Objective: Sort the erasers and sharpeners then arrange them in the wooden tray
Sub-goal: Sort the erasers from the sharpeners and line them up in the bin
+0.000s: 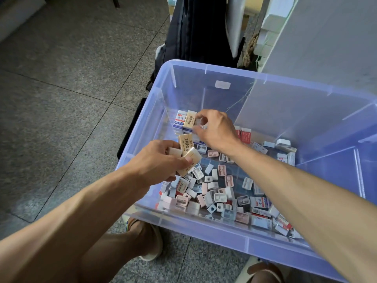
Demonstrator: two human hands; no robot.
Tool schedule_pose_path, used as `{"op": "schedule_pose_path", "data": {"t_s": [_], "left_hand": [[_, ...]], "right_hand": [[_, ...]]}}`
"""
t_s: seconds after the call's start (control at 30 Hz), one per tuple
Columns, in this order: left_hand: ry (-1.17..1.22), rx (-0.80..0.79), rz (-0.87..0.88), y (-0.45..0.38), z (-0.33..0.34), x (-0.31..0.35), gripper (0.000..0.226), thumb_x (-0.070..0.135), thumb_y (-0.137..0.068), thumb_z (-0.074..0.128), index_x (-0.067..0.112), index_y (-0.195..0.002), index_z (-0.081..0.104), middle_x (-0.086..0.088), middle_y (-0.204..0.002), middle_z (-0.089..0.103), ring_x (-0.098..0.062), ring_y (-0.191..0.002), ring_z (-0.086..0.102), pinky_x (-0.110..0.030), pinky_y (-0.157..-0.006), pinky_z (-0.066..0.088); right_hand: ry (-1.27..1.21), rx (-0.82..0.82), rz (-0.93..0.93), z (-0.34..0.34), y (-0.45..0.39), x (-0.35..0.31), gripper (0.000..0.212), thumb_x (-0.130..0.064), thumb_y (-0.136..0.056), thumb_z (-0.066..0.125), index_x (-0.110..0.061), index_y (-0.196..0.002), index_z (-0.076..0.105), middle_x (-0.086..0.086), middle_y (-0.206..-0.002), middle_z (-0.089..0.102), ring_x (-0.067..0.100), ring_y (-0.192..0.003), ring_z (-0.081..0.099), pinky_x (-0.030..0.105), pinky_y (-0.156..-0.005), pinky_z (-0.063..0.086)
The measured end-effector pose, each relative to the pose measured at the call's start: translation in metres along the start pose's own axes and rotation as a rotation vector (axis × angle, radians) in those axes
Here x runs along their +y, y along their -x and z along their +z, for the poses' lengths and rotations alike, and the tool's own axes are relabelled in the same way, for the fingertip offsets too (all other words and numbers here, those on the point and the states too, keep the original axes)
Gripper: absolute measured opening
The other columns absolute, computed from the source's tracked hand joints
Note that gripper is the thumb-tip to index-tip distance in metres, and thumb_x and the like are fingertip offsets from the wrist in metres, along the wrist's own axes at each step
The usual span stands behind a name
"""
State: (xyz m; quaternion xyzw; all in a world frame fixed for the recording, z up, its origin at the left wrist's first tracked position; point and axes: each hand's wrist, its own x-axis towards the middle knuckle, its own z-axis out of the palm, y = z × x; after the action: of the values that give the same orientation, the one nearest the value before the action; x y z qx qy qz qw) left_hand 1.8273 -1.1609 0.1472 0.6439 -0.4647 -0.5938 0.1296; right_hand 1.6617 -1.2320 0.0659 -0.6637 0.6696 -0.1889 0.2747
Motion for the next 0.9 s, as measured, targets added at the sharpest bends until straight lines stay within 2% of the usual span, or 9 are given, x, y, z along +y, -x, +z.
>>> {"op": "schedule_pose_path", "data": {"t_s": [0.03, 0.1, 0.17, 0.3, 0.4, 0.57, 0.77, 0.83, 0.9], "left_hand": [[-0.008, -0.003, 0.005, 0.000, 0.000, 0.000, 0.021, 0.021, -0.086, 0.074, 0.011, -0.104, 0.068, -0.007, -0.089, 0.071, -0.014, -0.076, 0.067, -0.041, -0.084, 0.057], [-0.010, -0.005, 0.014, 0.000, 0.001, 0.001, 0.022, 0.022, -0.085, 0.074, 0.011, -0.103, 0.068, -0.006, -0.085, 0.071, -0.010, -0.070, 0.067, -0.037, -0.080, 0.057], [-0.014, -0.009, 0.031, 0.000, 0.003, 0.003, 0.023, 0.024, -0.084, 0.074, 0.008, -0.099, 0.067, -0.004, -0.077, 0.071, -0.007, -0.062, 0.065, -0.030, -0.070, 0.054], [-0.050, -0.024, 0.044, -0.001, 0.007, 0.007, 0.029, 0.030, -0.078, 0.078, 0.006, -0.091, 0.068, 0.000, -0.067, 0.070, -0.008, -0.058, 0.061, -0.028, -0.066, 0.048], [-0.071, -0.033, 0.054, 0.001, 0.009, 0.013, 0.046, 0.042, -0.065, 0.079, 0.005, -0.089, 0.068, 0.001, -0.065, 0.070, -0.010, -0.057, 0.060, -0.031, -0.067, 0.048], [-0.038, -0.069, 0.090, 0.003, 0.008, 0.015, 0.069, 0.046, -0.055, 0.079, -0.008, -0.095, 0.065, -0.006, -0.069, 0.071, -0.011, -0.057, 0.061, -0.036, -0.070, 0.047], [-0.101, -0.188, 0.094, -0.001, 0.010, 0.017, 0.040, 0.032, -0.062, 0.083, 0.006, -0.088, 0.067, -0.001, -0.067, 0.066, -0.011, -0.063, 0.062, -0.022, -0.060, 0.050], [-0.098, -0.219, 0.089, -0.002, 0.011, 0.015, 0.027, 0.017, -0.073, 0.082, 0.004, -0.092, 0.067, -0.004, -0.073, 0.067, -0.013, -0.069, 0.062, -0.023, -0.064, 0.051], [-0.062, -0.197, 0.065, -0.004, 0.011, 0.013, 0.010, -0.001, -0.085, 0.067, 0.002, -0.094, 0.066, -0.008, -0.081, 0.064, -0.019, -0.078, 0.062, -0.026, -0.069, 0.053]], "right_hand": [[-0.107, -0.012, 0.021, -0.007, 0.006, -0.001, 0.011, -0.023, -0.092, 0.067, -0.019, -0.101, 0.073, -0.003, -0.093, 0.071, 0.015, -0.085, 0.065, 0.025, -0.073, 0.045], [-0.324, -0.092, 0.072, -0.022, 0.021, -0.005, 0.017, -0.020, -0.095, 0.061, -0.021, -0.081, 0.070, -0.006, -0.078, 0.068, 0.007, -0.066, 0.063, 0.031, -0.066, 0.051], [-0.523, -0.260, 0.147, -0.038, 0.039, -0.007, 0.018, -0.021, -0.099, 0.058, -0.017, -0.086, 0.070, 0.000, -0.080, 0.070, 0.011, -0.059, 0.064, 0.036, -0.061, 0.054], [-0.870, -0.550, 0.235, -0.055, 0.070, -0.007, 0.018, -0.020, -0.099, 0.058, -0.006, -0.104, 0.067, 0.007, -0.088, 0.073, 0.022, -0.073, 0.065, 0.028, -0.059, 0.053], [-1.051, -0.572, 0.292, -0.054, 0.076, -0.006, 0.003, -0.006, -0.093, 0.063, -0.006, -0.095, 0.065, 0.007, -0.082, 0.075, 0.022, -0.072, 0.062, 0.026, -0.057, 0.053], [-1.192, -0.673, 0.336, -0.054, 0.077, -0.001, 0.012, -0.005, -0.091, 0.063, -0.009, -0.083, 0.070, 0.010, -0.083, 0.073, 0.019, -0.070, 0.061, 0.023, -0.060, 0.054], [-1.142, -0.650, 0.432, -0.051, 0.075, 0.001, 0.006, -0.012, -0.096, 0.061, -0.007, -0.093, 0.063, 0.012, -0.077, 0.069, 0.016, -0.062, 0.064, 0.022, -0.054, 0.055], [-1.112, -0.598, 0.434, -0.049, 0.071, 0.003, 0.009, -0.012, -0.095, 0.064, -0.004, -0.098, 0.065, 0.016, -0.081, 0.069, 0.016, -0.062, 0.065, 0.022, -0.051, 0.054], [-1.067, -0.505, 0.443, -0.050, 0.064, 0.007, 0.015, -0.012, -0.095, 0.064, 0.000, -0.103, 0.067, 0.016, -0.087, 0.071, 0.016, -0.064, 0.066, 0.021, -0.048, 0.051]]}}
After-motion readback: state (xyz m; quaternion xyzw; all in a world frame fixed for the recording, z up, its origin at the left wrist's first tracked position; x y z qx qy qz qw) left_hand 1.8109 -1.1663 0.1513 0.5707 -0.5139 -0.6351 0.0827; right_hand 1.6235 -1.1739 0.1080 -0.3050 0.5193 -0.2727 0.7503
